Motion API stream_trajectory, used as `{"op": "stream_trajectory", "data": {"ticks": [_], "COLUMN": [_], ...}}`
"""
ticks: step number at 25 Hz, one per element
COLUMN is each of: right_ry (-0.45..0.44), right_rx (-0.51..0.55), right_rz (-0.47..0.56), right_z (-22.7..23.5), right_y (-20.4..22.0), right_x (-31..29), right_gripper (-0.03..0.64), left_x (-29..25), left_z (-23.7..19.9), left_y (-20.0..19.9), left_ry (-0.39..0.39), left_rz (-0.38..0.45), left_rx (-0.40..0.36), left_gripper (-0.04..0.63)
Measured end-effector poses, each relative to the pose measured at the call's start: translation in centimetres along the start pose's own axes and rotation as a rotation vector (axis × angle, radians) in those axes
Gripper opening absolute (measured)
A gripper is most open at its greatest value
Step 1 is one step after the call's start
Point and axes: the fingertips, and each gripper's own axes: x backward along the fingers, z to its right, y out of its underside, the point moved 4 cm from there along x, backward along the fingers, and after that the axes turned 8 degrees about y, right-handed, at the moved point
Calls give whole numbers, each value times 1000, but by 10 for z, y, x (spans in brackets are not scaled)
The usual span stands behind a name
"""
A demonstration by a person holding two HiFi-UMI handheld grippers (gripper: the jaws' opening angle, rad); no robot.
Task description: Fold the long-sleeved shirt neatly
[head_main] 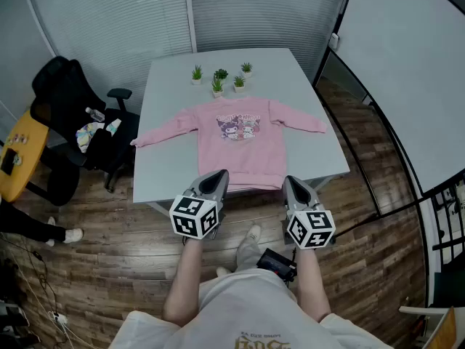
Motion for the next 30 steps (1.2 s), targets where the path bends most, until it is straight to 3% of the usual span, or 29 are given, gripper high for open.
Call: {"op": "stream_trajectory", "data": {"ticks": [7,12,13,14,15,17,18,30], "right_ry": [-5,25,39,40,21,-29,-34,98], "right_rx": [19,-26,-28,-36,-53,-95,-101,-165], "right_rz": [-4,52,58,53,36,-15,-35,-23], "right_z": [-2,7,10,12,12,10,10,48], "right_y": [1,-5,-5,-4,-2,5,8,20], "right_x": [5,12,13,13,12,8,8,10], "right_gripper": [12,12,12,11,56,258,290,322], "left_x": [-1,-5,-6,-8,-10,-13,-14,-47], "left_z": [4,8,10,11,13,16,17,24], "left_y": [3,3,2,2,1,0,0,2], "left_ry": [3,10,9,12,16,21,24,77], "left_rz": [-17,-4,2,6,5,3,3,-52], "left_rx": [-17,-38,-64,-88,-105,-110,-107,-134], "left_gripper": [9,9,20,113,215,289,302,347]}}
